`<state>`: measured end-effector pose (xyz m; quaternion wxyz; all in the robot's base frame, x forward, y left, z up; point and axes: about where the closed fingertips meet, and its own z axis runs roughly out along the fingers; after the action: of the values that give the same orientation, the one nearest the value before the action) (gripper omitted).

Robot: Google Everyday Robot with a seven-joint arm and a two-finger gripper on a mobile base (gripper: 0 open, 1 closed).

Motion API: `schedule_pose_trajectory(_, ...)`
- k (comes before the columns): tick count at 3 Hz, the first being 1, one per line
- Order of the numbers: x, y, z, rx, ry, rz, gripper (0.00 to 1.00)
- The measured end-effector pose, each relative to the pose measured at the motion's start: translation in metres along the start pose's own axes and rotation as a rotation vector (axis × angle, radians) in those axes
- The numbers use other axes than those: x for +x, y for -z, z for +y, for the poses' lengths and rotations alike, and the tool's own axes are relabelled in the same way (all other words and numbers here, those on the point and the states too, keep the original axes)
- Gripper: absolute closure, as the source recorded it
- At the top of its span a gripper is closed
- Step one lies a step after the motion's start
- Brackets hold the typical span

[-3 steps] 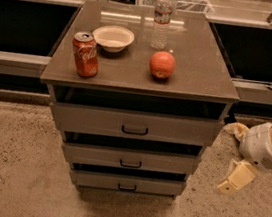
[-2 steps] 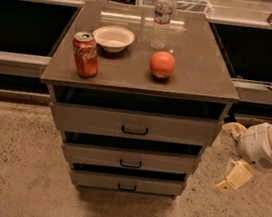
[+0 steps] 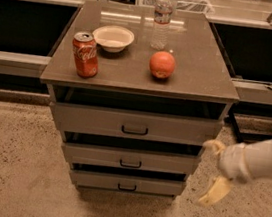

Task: Open bottom drawer

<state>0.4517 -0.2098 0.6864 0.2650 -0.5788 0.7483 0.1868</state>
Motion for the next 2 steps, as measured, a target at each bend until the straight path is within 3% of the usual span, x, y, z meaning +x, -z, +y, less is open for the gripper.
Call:
schedule_pose_trajectory(1, 0.037, -0.086, 0.015, -0.012, 0.077, -0.067, 0.0)
schedule_pose_trajectory(2, 0.042, -0.108, -0.009, 0.09, 0.153, -0.143, 0.0)
